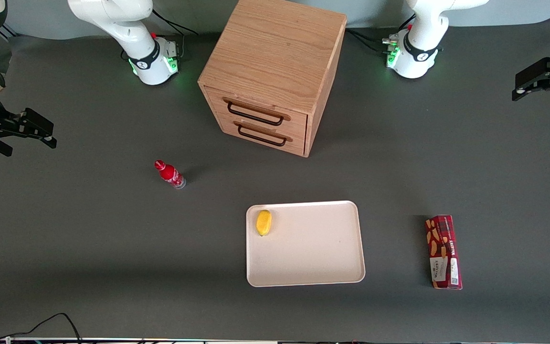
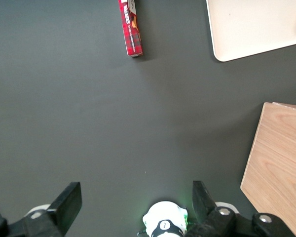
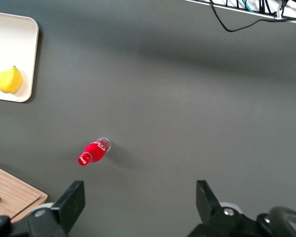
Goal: Place red cookie box on tray
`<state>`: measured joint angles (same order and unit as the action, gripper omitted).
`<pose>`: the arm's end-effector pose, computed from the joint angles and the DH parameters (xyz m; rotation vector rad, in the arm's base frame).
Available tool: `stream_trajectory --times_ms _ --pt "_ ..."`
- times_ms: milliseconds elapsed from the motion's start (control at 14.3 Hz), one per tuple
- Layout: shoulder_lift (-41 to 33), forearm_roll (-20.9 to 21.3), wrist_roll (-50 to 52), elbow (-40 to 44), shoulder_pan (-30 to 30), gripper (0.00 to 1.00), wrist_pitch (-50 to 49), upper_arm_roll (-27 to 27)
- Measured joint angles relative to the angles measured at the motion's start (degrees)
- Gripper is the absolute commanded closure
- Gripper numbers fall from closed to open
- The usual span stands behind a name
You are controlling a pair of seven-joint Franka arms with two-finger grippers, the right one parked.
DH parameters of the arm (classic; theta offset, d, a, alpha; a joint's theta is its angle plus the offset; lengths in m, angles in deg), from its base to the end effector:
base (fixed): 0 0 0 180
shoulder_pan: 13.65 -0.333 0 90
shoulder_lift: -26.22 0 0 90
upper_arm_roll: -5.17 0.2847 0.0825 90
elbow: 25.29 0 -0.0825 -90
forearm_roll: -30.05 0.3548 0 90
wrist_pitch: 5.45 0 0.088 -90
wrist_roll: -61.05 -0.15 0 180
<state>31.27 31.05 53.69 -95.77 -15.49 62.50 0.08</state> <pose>0.4970 -0.0228 0.6177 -3.1181 0.2812 0.2072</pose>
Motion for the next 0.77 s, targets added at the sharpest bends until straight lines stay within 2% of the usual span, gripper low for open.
stream_trajectory --times_ms 558,767 --pt "-0.5 0.0 -1.6 -0.1 0.0 0.0 0.1 1.7" --pt "0.5 0.0 -1.8 -0.8 0.0 0.0 4.7 1.8"
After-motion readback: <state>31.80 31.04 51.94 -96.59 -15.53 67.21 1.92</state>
